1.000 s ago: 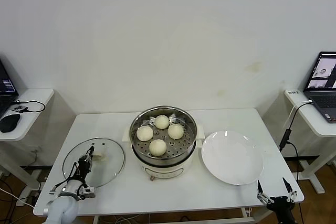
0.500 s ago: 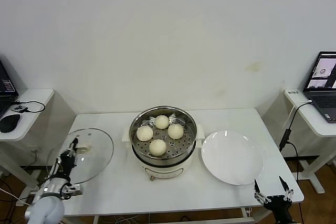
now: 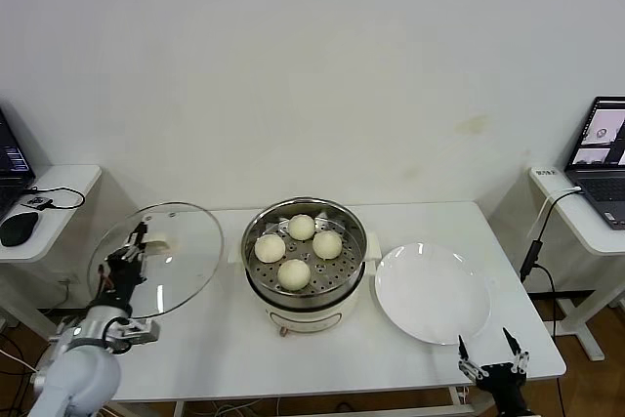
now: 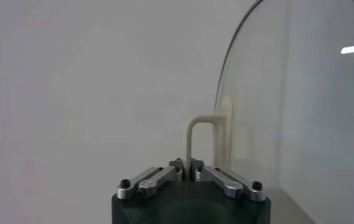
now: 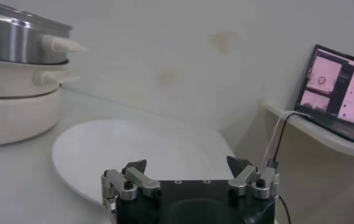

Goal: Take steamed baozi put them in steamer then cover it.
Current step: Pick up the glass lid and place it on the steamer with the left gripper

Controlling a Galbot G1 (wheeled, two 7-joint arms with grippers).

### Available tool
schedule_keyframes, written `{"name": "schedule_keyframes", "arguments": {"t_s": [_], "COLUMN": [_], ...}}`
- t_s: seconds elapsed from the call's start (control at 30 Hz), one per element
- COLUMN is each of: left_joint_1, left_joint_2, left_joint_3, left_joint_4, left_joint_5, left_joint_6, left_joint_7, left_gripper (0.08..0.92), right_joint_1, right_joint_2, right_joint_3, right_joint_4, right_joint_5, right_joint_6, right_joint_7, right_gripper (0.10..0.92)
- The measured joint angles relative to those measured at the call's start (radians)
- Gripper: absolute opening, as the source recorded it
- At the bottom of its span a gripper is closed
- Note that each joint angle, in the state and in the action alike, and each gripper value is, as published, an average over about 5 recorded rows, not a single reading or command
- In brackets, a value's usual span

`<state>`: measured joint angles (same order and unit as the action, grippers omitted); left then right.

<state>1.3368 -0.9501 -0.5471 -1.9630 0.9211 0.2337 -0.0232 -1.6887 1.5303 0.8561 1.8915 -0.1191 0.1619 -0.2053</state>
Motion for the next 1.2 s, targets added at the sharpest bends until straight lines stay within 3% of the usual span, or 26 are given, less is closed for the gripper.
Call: {"name": "schedule_keyframes", "arguments": {"t_s": [0.43,0.83,1.2], "left_joint_1": [-0.233,-0.427,-0.480], "left_joint_2": [-0.043,-0.200,-0.315], "left_joint_3": [0.313,0.509,0.600], "left_joint_4": [-0.012,0.064,0.137], "left_joint_5": [0.044,0.219,0.363], "left_joint_6": [0.184,0.303,0.339], "left_joint_7": [0.119,0.253,0.329], "left_gripper": [0.138,0.138,0.138], "right_joint_1": [0.020,0.027,0.023], "right_joint_2": [0.034,0.043,0.045], "right_joint_3": [-0.065,-0.080,-0.086], "right_joint_4": [-0.048,-0.069,-0.086], "right_joint_5": [-0.134,-0.187,-0.196], "right_joint_6": [0.047,0.071,0.092], "right_joint_7": [0.037,0.048,0.046], "right_gripper": [0.823,0.823,0.823]}}
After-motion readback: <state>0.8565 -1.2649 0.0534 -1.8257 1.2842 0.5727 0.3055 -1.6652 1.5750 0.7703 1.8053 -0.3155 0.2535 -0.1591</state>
